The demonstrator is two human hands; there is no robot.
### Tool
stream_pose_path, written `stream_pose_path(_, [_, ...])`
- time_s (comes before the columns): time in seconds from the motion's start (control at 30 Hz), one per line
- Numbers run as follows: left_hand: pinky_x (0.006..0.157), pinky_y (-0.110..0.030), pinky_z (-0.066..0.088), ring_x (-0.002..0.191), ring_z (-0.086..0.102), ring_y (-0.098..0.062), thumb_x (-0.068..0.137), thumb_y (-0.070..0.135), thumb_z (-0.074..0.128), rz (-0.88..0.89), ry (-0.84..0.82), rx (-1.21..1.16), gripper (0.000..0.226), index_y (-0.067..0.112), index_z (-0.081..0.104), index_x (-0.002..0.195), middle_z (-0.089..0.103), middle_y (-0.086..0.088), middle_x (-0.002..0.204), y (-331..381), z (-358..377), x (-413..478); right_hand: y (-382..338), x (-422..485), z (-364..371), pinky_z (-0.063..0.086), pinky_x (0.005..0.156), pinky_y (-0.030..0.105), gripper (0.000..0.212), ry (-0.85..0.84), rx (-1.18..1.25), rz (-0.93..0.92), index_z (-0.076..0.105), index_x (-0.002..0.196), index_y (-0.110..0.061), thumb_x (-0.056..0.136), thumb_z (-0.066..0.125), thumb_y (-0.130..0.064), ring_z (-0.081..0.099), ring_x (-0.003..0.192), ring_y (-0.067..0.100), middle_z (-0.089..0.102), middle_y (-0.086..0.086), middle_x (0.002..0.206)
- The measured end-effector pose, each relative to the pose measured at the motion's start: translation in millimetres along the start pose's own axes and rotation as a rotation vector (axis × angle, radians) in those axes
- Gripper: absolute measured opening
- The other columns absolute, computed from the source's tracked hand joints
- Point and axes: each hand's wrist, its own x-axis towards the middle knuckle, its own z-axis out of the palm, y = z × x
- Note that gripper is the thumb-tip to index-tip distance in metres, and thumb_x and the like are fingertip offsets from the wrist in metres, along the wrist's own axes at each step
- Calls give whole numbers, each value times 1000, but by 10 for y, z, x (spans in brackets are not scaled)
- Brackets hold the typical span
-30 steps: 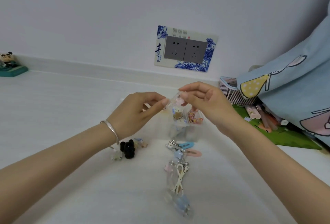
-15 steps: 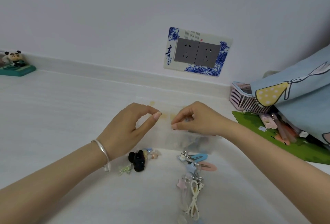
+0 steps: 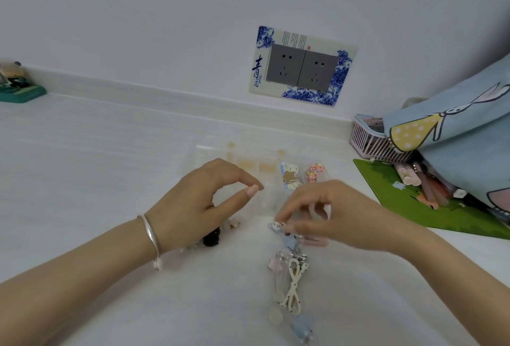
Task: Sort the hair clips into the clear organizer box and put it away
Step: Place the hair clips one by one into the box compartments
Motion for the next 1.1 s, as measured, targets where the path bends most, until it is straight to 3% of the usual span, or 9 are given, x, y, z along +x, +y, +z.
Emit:
stream_pose_path(0.13, [86, -13, 41, 100, 55, 0, 86, 48, 47, 51, -57, -1, 26, 35, 66, 97, 62, 29, 92, 68, 55, -48, 89, -164, 196, 34, 58, 10, 21, -36, -51, 83, 73, 95, -29, 75, 73, -36, 49, 65, 2, 59, -29, 73])
stream_pose_path(0.27, [84, -20, 44, 96, 56, -3, 83, 49, 50, 70, -113, 15, 25, 33, 68, 91, 68, 21, 90, 94, 115, -76, 96, -224, 300, 41, 61, 26, 8, -8, 18, 71, 74, 83, -25, 76, 75, -29, 45, 62, 5, 61, -17, 71])
stream_pose_path(0.43, [76, -24, 45, 85, 56, -4, 77, 57, 52, 32, -123, 43, 30, 35, 71, 84, 67, 15, 77, 141, 148, -108, 108, -252, 303, 33, 53, 10, 3, 76, 81, 100, 73, 75, -22, 77, 75, -21, 45, 54, 3, 66, 5, 69])
stream_pose_path(0.57, [79, -18, 40, 80, 53, -6, 73, 62, 51, 44, -177, 104, 35, 34, 71, 80, 63, 15, 73, 153, 159, -113, 98, -237, 327, 35, 56, 8, 18, 53, 83, 130, 73, 91, -26, 74, 77, -25, 46, 57, 2, 66, -17, 72])
stream_pose_path(0.73, [77, -16, 35, 72, 50, -5, 64, 71, 55, 67, -272, 171, 39, 36, 69, 72, 65, 12, 72, 136, 181, -135, 101, -201, 362, 34, 56, 20, 16, -7, 8, 103, 71, 87, -31, 73, 78, -31, 41, 59, 6, 57, -10, 70])
stream_pose_path(0.8, [74, -14, 32, 73, 46, -1, 61, 73, 53, 75, -311, 201, 43, 36, 70, 73, 64, 16, 72, 139, 203, -146, 90, -204, 354, 31, 53, 17, 15, -5, -23, 119, 70, 86, -29, 73, 78, -30, 39, 55, 4, 50, -9, 60])
stream_pose_path(0.9, [75, -14, 34, 73, 45, -1, 63, 68, 55, 62, -322, 177, 36, 37, 70, 74, 65, 17, 71, 149, 232, -168, 55, -211, 364, 32, 51, 11, 13, 26, -1, 120, 69, 84, -23, 74, 77, -24, 42, 51, 1, 50, -20, 52])
stream_pose_path(0.97, [73, -17, 40, 72, 49, -5, 65, 65, 56, 11, -288, 148, 33, 37, 70, 77, 66, 14, 72, 164, 236, -169, 36, -203, 355, 34, 52, 9, 12, 97, 44, 104, 68, 83, -21, 75, 77, -20, 47, 52, 0, 56, -26, 58])
stream_pose_path(1.1, [58, -14, 43, 60, 58, -4, 76, 31, 72, -171, -198, -230, 12, 20, 74, 80, 73, 8, 67, 218, 145, -63, -17, -163, 213, 51, 67, 24, 16, 317, 197, 24, 68, 80, -17, 70, 80, -12, 63, 68, 2, 68, -16, 74])
